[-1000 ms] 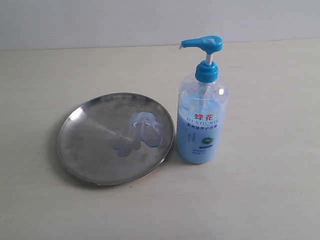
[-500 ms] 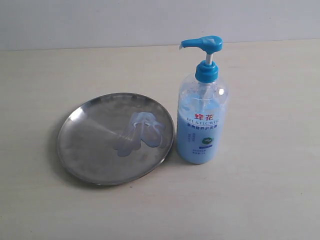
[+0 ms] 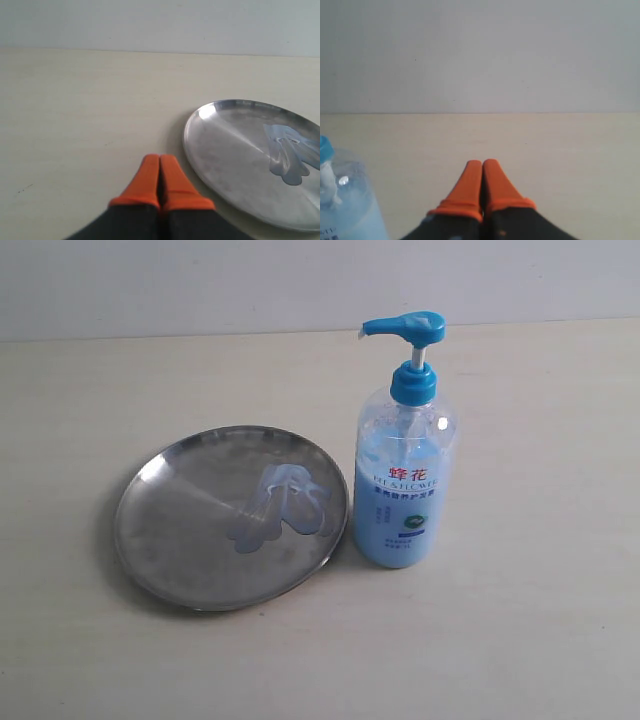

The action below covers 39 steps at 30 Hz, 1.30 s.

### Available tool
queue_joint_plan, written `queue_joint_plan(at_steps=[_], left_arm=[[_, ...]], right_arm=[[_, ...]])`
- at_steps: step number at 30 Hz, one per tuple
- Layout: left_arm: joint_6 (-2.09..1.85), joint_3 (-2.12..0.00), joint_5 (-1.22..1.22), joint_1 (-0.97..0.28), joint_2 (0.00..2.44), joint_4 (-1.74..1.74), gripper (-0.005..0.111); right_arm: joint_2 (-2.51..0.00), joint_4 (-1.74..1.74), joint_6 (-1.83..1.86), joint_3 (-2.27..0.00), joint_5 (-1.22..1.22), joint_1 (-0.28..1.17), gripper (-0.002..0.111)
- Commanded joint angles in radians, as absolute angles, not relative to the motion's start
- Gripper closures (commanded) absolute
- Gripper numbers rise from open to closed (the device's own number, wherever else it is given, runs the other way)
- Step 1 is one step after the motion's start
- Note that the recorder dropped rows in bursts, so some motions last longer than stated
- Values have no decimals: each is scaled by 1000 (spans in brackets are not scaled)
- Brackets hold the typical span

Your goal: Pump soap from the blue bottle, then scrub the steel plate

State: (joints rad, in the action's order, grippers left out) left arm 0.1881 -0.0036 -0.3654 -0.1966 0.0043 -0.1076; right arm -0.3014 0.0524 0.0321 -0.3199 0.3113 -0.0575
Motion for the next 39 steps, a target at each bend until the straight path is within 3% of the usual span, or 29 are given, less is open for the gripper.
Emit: queue_joint_plan(at_steps=[1,11,33,39], left_arm=[[183,0,-353,-196,0,-101,107],[183,0,-353,-196,0,-101,107],[183,0,-353,-196,0,-101,107],[183,0,-353,-196,0,-101,107]], right_arm=[[-384,54,32,-414,304,-64,108],[-568,54,32,-609,287,-64,108],[-576,118,-9,-615,253,-64,108],[-663,308,245,-654,412,-42,108]])
